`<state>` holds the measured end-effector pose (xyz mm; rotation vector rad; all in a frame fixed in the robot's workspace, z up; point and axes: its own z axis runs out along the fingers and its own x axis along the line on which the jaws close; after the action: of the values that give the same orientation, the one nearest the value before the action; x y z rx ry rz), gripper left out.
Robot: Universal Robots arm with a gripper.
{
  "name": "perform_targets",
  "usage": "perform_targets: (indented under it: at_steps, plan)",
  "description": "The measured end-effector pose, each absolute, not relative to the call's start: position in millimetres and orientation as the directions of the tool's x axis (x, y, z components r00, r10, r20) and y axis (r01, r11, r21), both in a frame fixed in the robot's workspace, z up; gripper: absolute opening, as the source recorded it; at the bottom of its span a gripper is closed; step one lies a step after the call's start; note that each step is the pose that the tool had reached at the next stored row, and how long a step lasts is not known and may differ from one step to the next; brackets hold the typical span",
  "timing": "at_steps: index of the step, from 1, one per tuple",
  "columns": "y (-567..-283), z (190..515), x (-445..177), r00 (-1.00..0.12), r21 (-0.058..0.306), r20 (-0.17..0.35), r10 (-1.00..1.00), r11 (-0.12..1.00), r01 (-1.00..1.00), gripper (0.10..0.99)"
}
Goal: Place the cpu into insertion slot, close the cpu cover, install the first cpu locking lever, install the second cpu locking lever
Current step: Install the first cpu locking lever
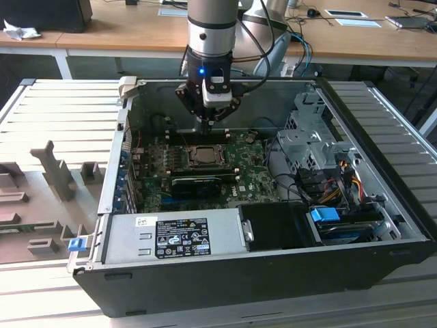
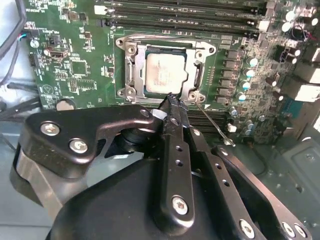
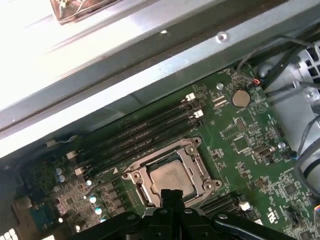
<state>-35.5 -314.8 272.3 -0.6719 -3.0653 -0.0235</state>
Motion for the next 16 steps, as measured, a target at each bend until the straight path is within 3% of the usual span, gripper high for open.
perform_targets:
  at_steps: [16]
  plan:
    - [-314.8,271.7,-35.5,-0.984,0.014,0.007,0.177,0.984,0.177,0.106]
